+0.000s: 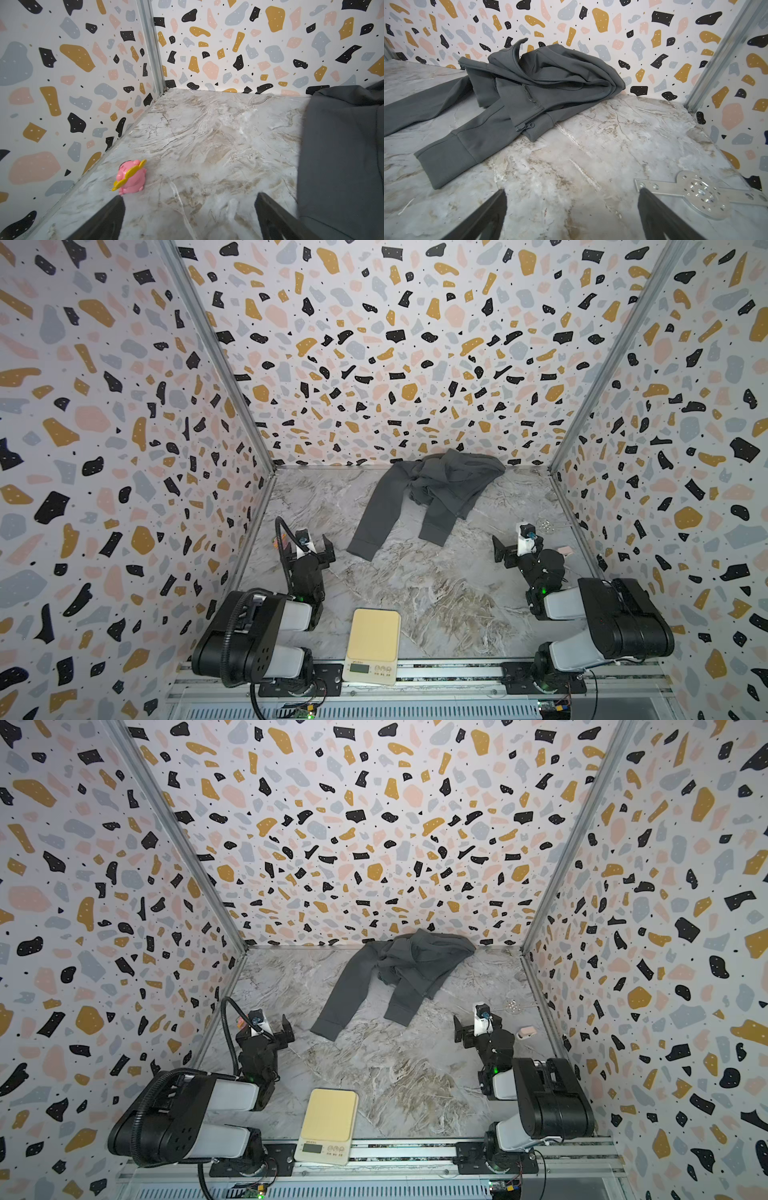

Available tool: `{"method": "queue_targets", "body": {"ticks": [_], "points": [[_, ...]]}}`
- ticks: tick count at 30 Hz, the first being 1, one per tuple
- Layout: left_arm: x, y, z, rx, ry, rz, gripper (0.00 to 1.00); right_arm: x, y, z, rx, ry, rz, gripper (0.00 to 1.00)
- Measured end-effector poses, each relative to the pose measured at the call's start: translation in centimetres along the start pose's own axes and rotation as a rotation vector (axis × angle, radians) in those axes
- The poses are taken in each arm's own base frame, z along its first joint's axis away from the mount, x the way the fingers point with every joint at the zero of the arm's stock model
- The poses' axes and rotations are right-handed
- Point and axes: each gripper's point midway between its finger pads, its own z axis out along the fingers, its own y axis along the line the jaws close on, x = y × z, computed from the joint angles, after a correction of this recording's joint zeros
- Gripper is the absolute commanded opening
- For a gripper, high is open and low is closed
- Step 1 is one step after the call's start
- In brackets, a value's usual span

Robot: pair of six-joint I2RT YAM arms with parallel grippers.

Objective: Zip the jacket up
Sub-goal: 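Reach both grippers toward the grey jacket lying on the table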

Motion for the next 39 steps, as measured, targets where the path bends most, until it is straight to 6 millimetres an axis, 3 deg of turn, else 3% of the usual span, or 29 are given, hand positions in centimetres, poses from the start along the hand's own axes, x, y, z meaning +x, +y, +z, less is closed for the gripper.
{"method": "queue_targets", "body": {"ticks": [34, 37, 39], "points": [[-0.1, 0.0, 0.0, -0.003, -0.004, -0.001, 1.0, -0.1, -0.3, -0.1, 0.013, -0.002, 0.001, 0.99], [-1.2, -0.1, -0.8, -0.02, -0.026, -0.001, 1.0, -1.1, -0.4, -0.8, 0.065, -0.002, 0.014, 0.99], [-3.4, -0.3, -1.5, -0.022, -0.051, -0.024, 1.0, -3.7, -1.4, -1.2, 0.111, -0.032, 0.104, 0.99]]}}
